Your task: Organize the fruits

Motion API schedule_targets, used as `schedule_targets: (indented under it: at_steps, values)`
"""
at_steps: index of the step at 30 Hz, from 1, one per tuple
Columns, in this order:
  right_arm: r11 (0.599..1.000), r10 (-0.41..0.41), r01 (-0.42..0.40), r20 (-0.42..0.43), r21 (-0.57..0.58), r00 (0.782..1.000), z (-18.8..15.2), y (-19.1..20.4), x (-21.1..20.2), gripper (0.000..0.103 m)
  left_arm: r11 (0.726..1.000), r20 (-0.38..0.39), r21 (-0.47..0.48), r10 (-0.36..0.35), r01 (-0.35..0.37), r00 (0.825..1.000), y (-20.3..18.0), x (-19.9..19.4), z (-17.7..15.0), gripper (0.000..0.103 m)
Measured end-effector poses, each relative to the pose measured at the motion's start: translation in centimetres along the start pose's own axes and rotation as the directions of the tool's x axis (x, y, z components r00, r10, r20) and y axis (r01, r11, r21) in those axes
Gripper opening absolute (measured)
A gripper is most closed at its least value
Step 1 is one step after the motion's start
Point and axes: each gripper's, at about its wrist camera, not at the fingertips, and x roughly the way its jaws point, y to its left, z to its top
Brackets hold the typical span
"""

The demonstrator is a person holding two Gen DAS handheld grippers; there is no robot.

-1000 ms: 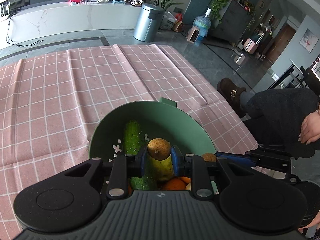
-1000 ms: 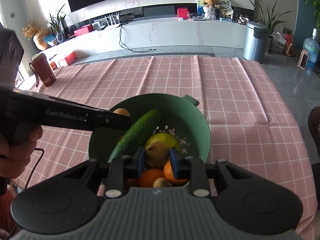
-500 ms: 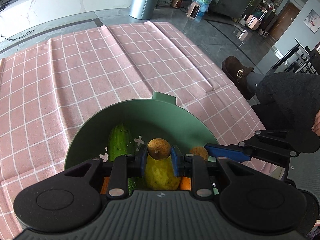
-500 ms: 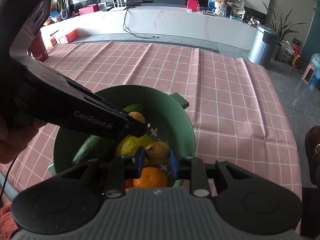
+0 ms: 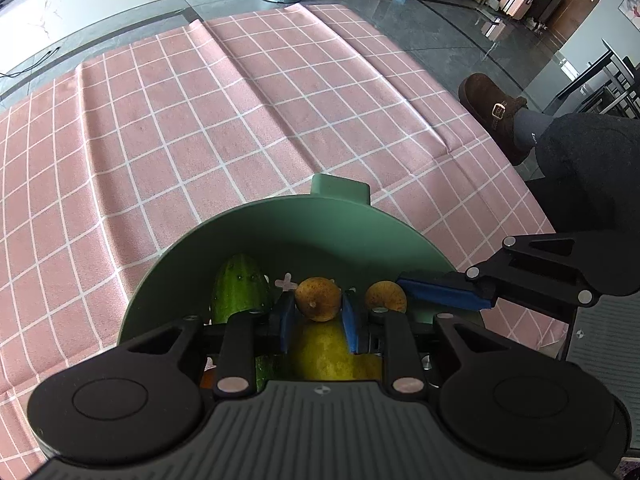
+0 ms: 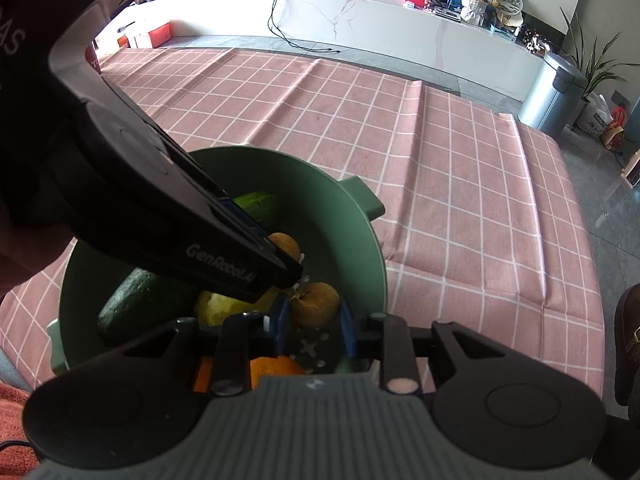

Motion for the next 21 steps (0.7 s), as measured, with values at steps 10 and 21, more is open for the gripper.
schedule_targets:
  at_steps: [10, 21]
  values:
    - [1.0, -0.008, 0.007, 0.034, 0.015, 0.999, -0.1, 0.5, -1.9, 0.035, 0.999, 0.052, 0.019, 0.034, -0.035, 0.998, -0.8, -2.8, -0.9, 0.044]
    - [0.98, -0.017, -0.02, 0.184, 0.196, 0.983, -0.7, 3.5, -9.3, 0.058, 0.977, 0.325, 0.049, 0.183, -0.21, 0.928, -2.2, -13.0, -5.8, 0.06]
